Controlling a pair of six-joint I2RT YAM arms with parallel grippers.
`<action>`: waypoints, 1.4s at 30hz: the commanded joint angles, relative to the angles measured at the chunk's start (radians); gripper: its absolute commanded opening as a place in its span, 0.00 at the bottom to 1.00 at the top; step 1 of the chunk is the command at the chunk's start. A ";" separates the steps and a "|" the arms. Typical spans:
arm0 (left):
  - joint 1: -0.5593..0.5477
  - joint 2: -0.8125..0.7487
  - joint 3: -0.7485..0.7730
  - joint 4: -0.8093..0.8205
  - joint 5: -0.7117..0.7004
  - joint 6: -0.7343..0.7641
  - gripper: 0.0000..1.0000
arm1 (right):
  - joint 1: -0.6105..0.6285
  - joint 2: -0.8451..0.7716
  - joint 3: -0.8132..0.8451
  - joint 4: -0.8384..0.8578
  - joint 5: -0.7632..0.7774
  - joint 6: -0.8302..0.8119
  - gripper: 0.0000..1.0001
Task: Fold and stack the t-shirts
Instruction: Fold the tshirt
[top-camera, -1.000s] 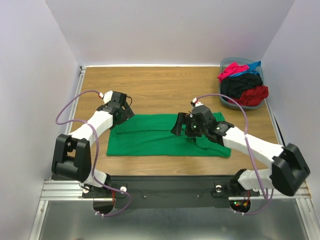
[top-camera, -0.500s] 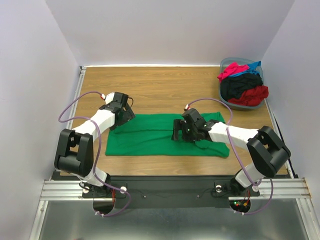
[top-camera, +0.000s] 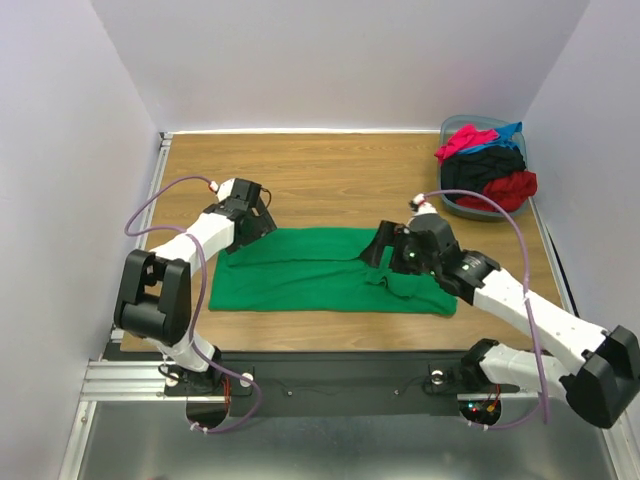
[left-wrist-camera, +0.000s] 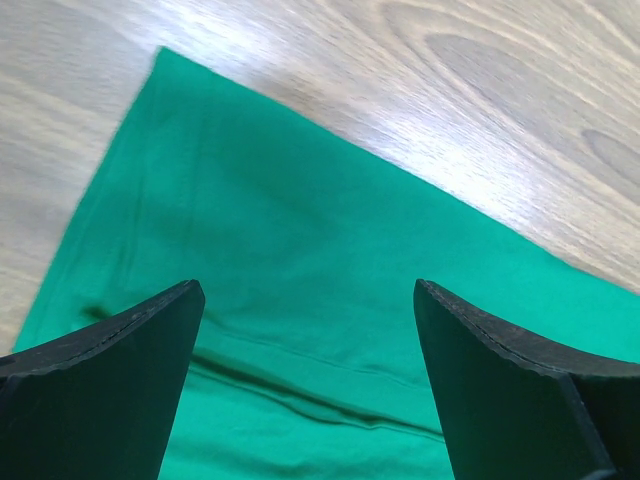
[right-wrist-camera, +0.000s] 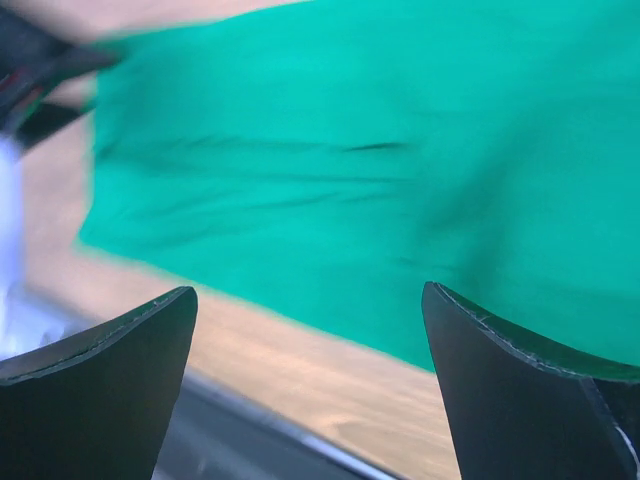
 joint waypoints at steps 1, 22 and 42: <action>-0.023 0.041 0.048 0.018 0.016 0.020 0.98 | -0.123 -0.049 -0.076 -0.183 0.174 0.081 1.00; -0.165 -0.024 -0.285 0.092 0.113 -0.158 0.98 | -0.312 0.773 0.354 -0.004 0.232 -0.220 0.96; -0.675 -0.007 -0.120 0.063 0.170 -0.408 0.98 | -0.313 1.665 1.733 0.071 -0.044 -0.909 1.00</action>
